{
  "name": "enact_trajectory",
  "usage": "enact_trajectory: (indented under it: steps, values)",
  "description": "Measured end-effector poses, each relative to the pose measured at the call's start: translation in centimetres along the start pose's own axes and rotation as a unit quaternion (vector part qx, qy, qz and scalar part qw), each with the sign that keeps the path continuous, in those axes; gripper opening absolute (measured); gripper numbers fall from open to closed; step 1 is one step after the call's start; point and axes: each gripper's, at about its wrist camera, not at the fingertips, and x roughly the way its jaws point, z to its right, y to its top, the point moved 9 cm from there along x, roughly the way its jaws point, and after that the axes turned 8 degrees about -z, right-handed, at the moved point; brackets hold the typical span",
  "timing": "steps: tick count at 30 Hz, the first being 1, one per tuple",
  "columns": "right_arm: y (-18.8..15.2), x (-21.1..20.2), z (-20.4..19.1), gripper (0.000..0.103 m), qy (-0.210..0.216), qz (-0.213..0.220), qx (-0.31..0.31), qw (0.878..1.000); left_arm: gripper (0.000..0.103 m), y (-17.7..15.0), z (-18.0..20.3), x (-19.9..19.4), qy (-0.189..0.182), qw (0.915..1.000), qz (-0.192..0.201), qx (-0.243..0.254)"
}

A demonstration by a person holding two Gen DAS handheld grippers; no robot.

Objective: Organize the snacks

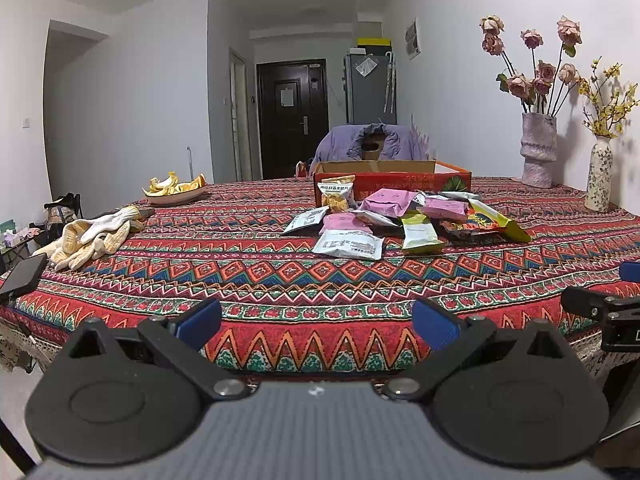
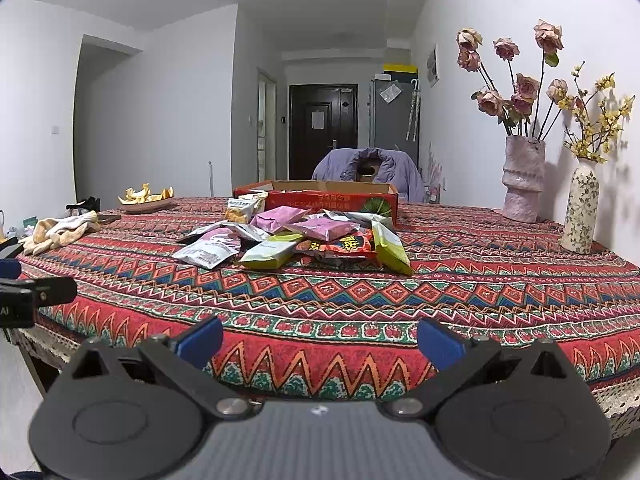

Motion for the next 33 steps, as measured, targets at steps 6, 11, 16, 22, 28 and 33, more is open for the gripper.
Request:
enact_trajectory:
  steps: [6, 11, 16, 22, 28, 33]
  values:
    - [0.01, 0.15, 0.04, 0.103, 0.000, 0.000, -0.003, 1.000, 0.103, 0.01, 0.04, 0.05, 0.001, 1.0000, 0.000, 0.001]
    - [-0.04, 0.11, 0.00, 0.103, -0.001, 0.001, -0.005, 1.000, 0.103, 0.01, 0.00, 0.06, 0.000, 1.0000, 0.000, 0.001]
    - [-0.03, 0.18, -0.02, 0.103, -0.002, 0.000, -0.007, 1.000, 0.103, 0.01, -0.01, 0.05, 0.001, 1.0000, -0.001, 0.001]
    - [0.00, 0.17, 0.04, 0.103, -0.002, 0.000, -0.008, 1.000, 0.103, 0.04, -0.03, 0.03, 0.001, 1.0000, -0.001, 0.001]
    - [-0.07, 0.18, 0.10, 0.103, -0.003, -0.001, -0.009, 1.000, 0.103, 0.04, -0.02, 0.02, 0.000, 1.0000, -0.001, 0.002]
    - [-0.10, 0.18, 0.10, 0.103, -0.004, -0.001, -0.011, 1.000, 0.103, 0.10, -0.01, -0.06, 0.000, 1.0000, 0.000, 0.003]
